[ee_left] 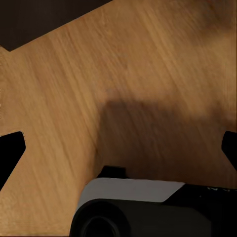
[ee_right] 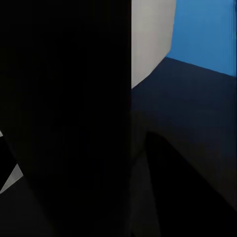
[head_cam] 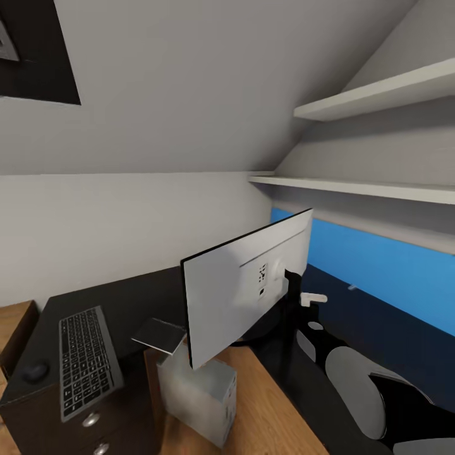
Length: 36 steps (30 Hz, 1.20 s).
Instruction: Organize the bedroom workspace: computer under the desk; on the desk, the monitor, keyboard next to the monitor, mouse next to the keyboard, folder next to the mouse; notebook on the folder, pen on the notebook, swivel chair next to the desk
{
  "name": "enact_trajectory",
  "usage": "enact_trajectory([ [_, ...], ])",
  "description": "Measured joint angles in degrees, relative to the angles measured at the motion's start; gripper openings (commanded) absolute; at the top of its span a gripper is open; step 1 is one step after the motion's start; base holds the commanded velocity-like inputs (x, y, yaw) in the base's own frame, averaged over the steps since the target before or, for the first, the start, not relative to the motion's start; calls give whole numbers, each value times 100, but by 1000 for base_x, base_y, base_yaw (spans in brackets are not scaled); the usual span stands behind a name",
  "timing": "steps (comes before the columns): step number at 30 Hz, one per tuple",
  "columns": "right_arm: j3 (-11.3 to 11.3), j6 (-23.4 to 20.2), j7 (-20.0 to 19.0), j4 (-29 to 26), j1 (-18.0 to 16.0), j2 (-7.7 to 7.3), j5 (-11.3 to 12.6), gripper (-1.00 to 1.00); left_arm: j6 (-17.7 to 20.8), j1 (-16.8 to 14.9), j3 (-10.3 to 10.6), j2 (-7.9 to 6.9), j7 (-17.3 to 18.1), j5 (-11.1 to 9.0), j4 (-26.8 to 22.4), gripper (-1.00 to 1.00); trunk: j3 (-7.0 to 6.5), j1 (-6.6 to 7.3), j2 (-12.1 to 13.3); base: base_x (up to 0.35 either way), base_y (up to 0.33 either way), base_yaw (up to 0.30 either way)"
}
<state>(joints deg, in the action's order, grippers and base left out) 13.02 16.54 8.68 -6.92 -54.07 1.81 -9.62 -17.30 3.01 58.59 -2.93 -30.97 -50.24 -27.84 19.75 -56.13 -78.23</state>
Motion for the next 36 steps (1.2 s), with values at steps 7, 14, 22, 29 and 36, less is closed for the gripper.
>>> enact_trajectory([
  [7,-33,-1,1,-6,1,0,9,-100,7,-6,-10,1,0,-11,152,100,0,0,0,-331,-9,0],
  [14,-39,0,9,-12,1,0,17,-100,14,-1,-11,-1,1,-13,170,100,1,0,0,-316,-104,0],
  [22,-34,0,7,-2,1,8,15,-100,10,-4,-11,-6,1,-21,171,100,1,0,0,-308,-153,0],
  [29,-37,10,5,3,1,9,17,-100,5,-2,-11,-7,-1,-21,171,100,1,3,0,-109,-85,52],
  [36,-36,40,1,-9,1,1,15,-100,2,0,-20,-8,-8,-26,222,100,1,3,0,-9,-7,175],
])
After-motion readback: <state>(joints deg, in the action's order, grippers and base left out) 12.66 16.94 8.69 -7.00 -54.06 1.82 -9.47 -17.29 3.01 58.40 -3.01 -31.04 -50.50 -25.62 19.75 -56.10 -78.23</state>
